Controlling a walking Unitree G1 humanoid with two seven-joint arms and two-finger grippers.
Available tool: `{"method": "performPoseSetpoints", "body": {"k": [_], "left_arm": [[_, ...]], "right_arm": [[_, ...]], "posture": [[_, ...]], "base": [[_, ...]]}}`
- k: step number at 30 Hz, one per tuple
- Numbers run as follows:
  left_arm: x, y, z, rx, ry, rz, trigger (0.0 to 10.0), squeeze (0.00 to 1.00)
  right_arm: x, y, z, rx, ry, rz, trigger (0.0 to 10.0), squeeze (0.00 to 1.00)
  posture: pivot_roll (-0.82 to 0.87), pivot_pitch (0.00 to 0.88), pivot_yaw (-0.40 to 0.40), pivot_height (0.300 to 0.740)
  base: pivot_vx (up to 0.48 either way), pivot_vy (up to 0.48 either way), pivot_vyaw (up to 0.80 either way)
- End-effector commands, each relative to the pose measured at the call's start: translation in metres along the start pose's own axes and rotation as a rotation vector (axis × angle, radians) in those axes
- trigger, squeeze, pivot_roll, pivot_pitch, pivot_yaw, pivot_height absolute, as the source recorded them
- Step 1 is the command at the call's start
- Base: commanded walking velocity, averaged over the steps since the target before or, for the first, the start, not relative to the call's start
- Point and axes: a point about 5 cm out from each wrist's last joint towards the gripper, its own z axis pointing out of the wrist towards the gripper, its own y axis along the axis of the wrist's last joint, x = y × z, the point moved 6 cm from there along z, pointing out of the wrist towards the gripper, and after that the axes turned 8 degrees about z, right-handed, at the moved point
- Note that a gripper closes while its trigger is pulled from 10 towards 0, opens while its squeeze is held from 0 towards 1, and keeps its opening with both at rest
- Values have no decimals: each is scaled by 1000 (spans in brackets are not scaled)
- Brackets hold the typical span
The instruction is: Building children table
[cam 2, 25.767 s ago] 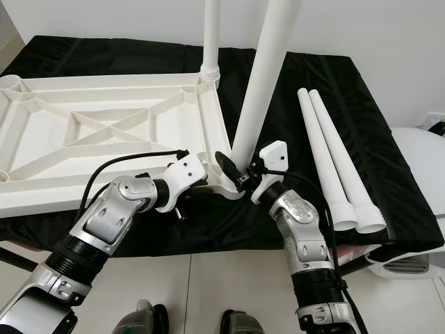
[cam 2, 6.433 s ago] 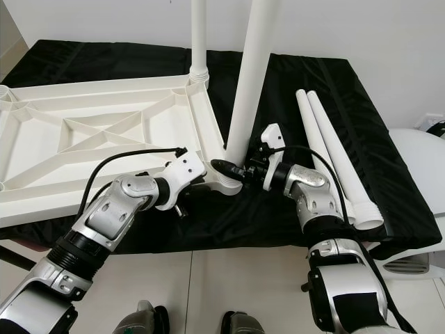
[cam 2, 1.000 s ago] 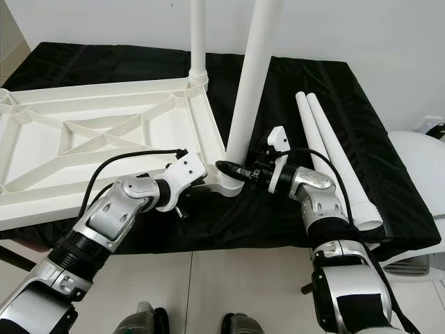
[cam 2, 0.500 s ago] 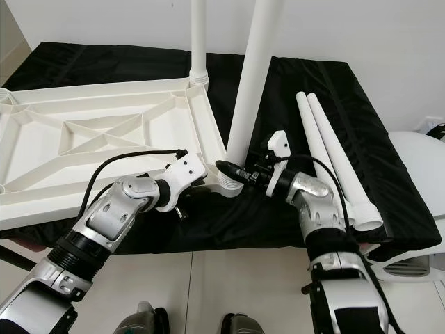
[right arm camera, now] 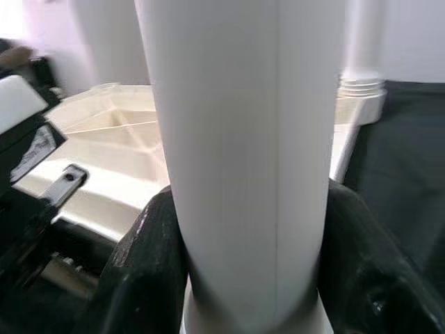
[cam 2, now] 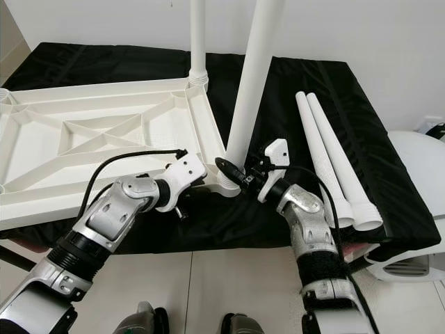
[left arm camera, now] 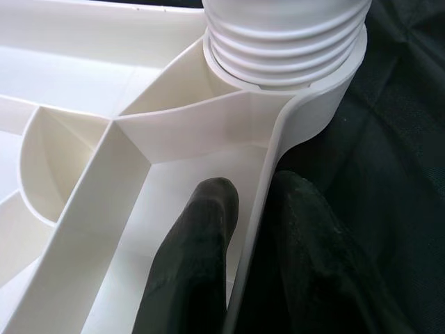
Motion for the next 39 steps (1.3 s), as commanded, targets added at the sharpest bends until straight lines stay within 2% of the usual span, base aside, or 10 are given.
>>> {"method": "performPoseSetpoints", "body": {"k": [1,12,16,19,30,35,36,37,38,39], "left_arm": [[0,-3,1,13,14,4,10000,0],[2,-6,2,21,25,-10,10000,0],[3,-8,2,26,30,-17,10000,0],[3,-8,2,28,31,-18,10000,0],[4,-9,1,30,33,-21,10000,0],[3,-9,1,31,31,-21,10000,0],[3,-9,1,31,30,-20,10000,0],[3,-9,1,31,30,-20,10000,0],[3,-9,1,31,31,-20,10000,0],[3,-9,1,30,31,-20,10000,0]], "right_arm": [[3,-9,1,21,-36,25,10000,0],[15,-8,5,-38,-219,45,10000,0],[1,-5,2,-82,-457,42,10000,0],[-4,-6,0,-78,-548,35,10000,0],[14,-12,5,-64,-679,26,10000,0],[12,-12,2,-56,-715,23,10000,0],[11,-13,2,-52,-718,27,10000,208],[11,-14,1,-52,-723,25,10000,761],[10,-14,0,-53,-729,26,10000,1000],[11,-13,0,-56,-719,33,10000,1000]], "posture": [[-62,82,-11,740],[-65,74,-12,740],[-63,72,-16,740],[-61,70,-19,740],[-54,72,-22,740],[-56,75,-20,740],[-58,76,-20,740],[-58,77,-19,740],[-58,77,-19,740],[-58,79,-20,740]], "base": [[0,0,0],[0,0,0],[0,0,0],[0,0,0],[0,0,0],[0,0,0],[0,0,0],[0,0,0],[0,0,0],[0,0,0]]}}
